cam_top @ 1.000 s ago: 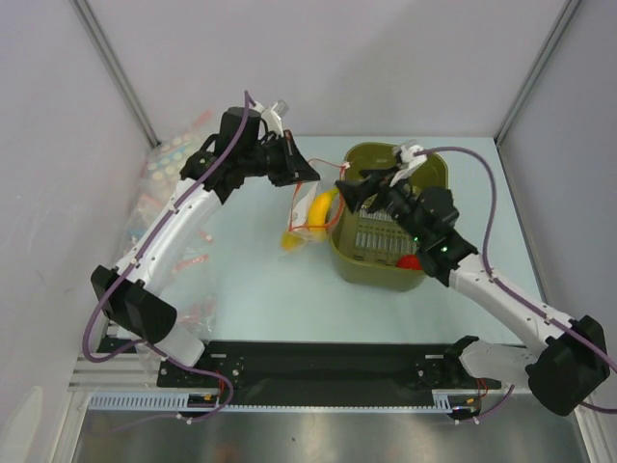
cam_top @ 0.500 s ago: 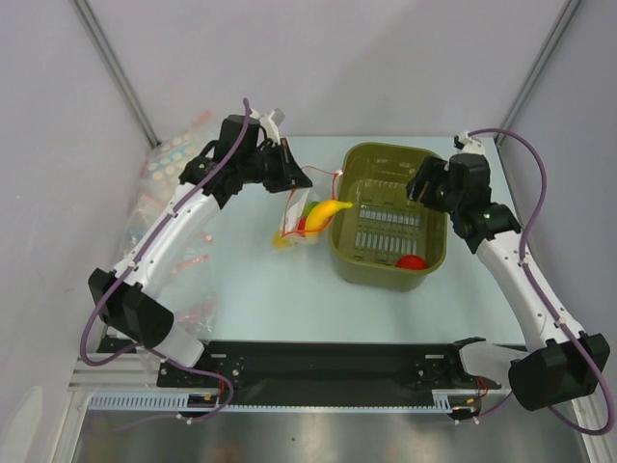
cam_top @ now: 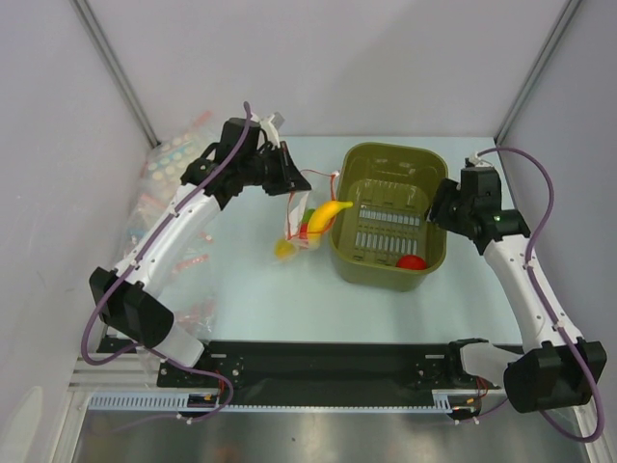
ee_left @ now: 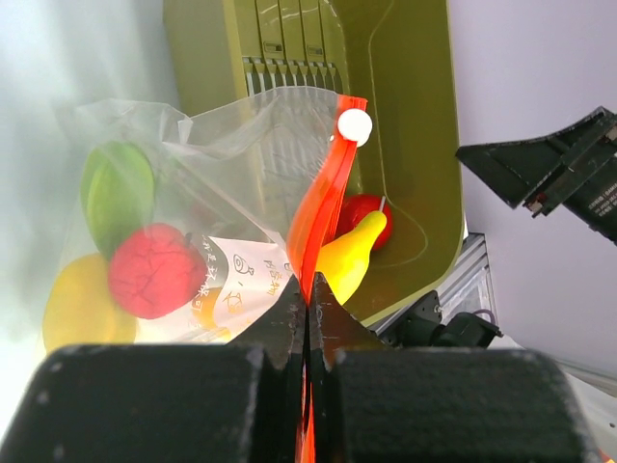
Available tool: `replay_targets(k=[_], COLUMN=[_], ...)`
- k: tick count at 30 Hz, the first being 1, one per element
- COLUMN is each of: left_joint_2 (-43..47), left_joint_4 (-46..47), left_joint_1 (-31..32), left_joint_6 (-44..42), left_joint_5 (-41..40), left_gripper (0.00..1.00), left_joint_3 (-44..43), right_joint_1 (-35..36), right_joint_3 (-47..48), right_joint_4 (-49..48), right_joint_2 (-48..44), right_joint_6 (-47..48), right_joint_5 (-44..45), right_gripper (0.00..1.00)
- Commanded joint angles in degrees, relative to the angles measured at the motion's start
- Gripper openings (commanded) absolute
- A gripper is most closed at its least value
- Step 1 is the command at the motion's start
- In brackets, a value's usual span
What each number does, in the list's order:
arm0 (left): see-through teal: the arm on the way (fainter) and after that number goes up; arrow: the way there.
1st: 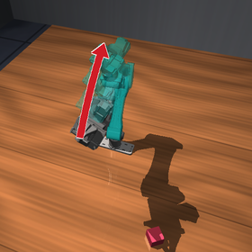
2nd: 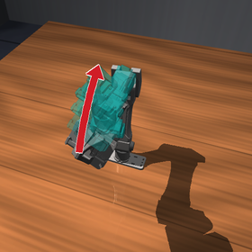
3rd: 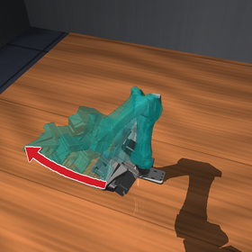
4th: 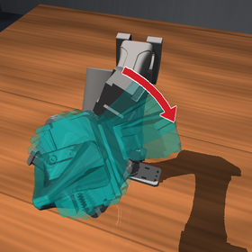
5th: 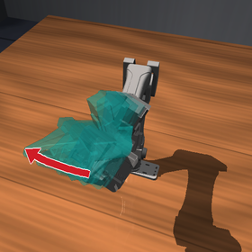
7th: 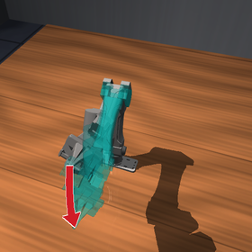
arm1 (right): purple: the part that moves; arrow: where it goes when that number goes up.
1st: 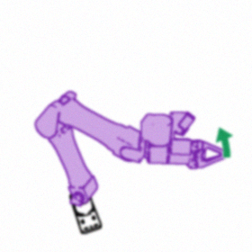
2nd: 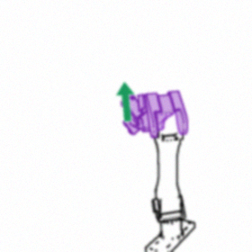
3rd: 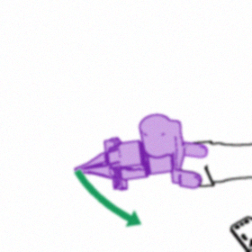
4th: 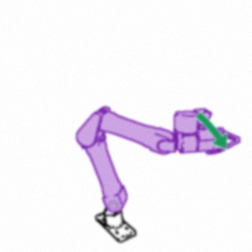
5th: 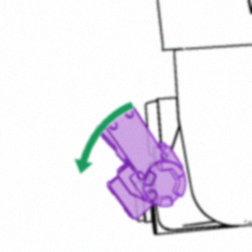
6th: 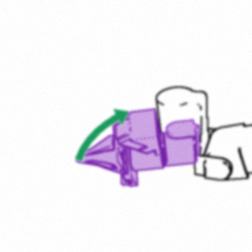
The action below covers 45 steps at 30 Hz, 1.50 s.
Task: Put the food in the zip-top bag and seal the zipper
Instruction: Adjust the zipper food storage bag at the center of the board.
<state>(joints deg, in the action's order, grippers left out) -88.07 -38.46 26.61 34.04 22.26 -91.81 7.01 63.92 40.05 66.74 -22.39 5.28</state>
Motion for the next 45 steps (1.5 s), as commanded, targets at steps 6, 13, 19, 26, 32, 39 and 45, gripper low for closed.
replay_targets(k=[6, 13, 19, 26, 32, 39, 45], left_joint_2=[3.34, 3.61, 3.43, 2.82, 2.11, 1.07, -5.43], left_joint_4=[3.3, 4.44, 4.44, 5.76, 6.11, 4.98, -13.02], left_joint_1=[-0.77, -0.86, -0.95, -0.95, -0.95, -0.95, -0.95], left_joint_6=[0.15, 1.02, 1.29, 2.7, 4.19, 1.74, -7.82], left_joint_5=[0.51, -0.03, 0.15, 0.24, 1.38, 0.59, -11.16], left_gripper=[0.0, 0.0, 0.0, 0.0, 0.0, 0.0, 0.0], left_joint_3=[-0.83, -1.53, -3.28, -5.22, -6.98, -6.01, -16.01], right_joint_1=[1.95, 16.8, 22.0, 23.49, 23.93, 24.02, 25.95], right_joint_3=[2.87, 7.62, 12.1, 13.51, 13.95, 20.52, 29.14], right_joint_4=[-9.81, -16.4, -20.01, -23.35, -22.91, -16.6, -2.81], right_joint_2=[-0.57, 6.9, 13.5, 16.84, 18.77, 20.1, 22.1], right_joint_6=[-0.62, -3.7, -5.12, -7.49, -8.28, -6.44, -1.26], right_joint_5=[-30.05, -32.26, -32.44, -32.44, -30.24, -26.38, -18.66], right_gripper=[0.38, 0.35, 0.37, 0.4, 0.38, 0.03, 0.0])
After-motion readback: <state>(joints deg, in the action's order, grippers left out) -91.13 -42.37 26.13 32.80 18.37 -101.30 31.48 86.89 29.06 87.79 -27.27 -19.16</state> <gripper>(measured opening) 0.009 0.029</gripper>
